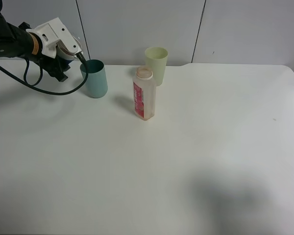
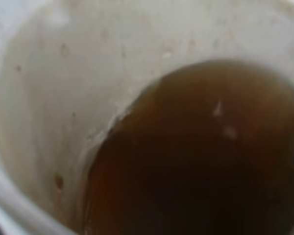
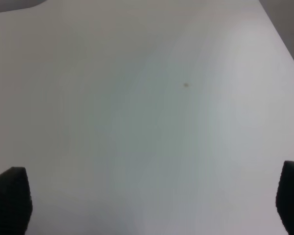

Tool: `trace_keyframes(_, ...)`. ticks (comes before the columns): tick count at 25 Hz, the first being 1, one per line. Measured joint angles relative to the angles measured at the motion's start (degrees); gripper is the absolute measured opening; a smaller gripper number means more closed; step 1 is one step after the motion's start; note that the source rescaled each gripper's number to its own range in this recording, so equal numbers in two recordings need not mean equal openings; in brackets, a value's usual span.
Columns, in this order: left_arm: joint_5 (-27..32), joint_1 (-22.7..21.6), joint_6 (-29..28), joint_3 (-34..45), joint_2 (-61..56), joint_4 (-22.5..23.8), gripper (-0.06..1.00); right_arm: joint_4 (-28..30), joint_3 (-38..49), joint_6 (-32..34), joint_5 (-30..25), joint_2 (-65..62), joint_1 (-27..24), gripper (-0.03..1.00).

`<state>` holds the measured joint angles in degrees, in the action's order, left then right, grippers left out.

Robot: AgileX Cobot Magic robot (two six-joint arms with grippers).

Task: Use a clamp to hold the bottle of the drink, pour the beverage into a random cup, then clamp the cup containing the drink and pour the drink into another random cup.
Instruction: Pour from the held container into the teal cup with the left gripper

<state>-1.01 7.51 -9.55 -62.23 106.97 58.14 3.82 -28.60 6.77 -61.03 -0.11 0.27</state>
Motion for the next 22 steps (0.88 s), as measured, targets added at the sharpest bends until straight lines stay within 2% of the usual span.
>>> trace_keyframes(22,2.10,1.78,2.72,-0.46,0.00,3.04,0.00,0.00,0.00,0.00,0.00,0.00,0.00,1.00)
